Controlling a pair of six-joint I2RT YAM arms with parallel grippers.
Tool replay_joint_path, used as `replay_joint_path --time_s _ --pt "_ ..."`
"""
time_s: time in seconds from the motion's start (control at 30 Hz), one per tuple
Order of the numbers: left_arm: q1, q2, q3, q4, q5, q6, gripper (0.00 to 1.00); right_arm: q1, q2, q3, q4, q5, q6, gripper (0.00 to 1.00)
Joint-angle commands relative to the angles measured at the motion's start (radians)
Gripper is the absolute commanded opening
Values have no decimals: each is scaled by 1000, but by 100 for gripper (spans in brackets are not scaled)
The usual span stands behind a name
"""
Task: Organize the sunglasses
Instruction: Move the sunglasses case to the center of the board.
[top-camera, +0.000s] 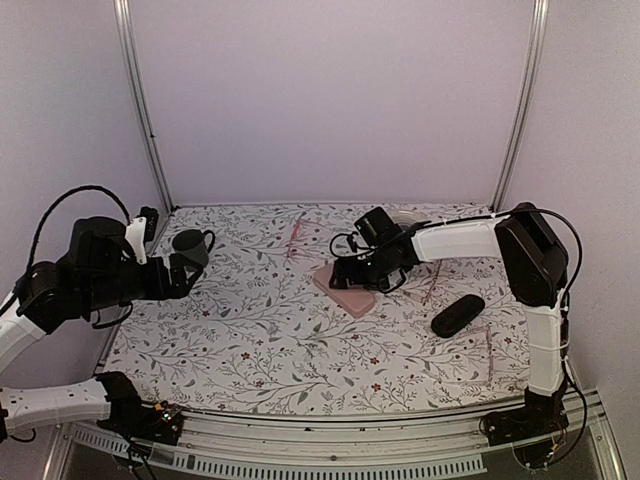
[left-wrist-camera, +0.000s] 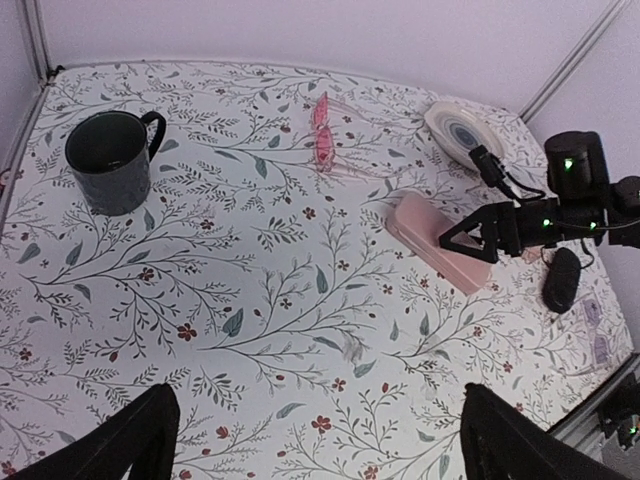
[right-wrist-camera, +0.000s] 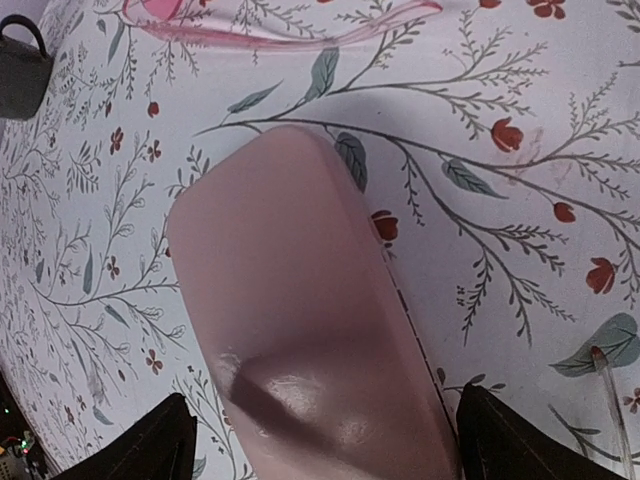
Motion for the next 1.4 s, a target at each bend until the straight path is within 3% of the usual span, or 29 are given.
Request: replay_joint_path --time_s 0.0,0.27,0.57,0.77,1.03,1.37 --pt "7 -44 -11 -9 70 56 99 39 53 60 -33 -46 -1 89" --pt "7 -94 -45 28 89 67 99 125 134 153 -28 -85 21 79" --pt "7 -111 -52 29 88 66 99 225 311 370 -20 -155 65 78" --pt "7 -110 -52 32 92 65 99 237 305 411 -19 -177 65 78" --pt "7 -111 -52 32 89 65 99 217 -21 308 -52 -106 3 81" --pt "7 -119 -55 33 86 65 99 107 -605 -47 -224 243 -15 87"
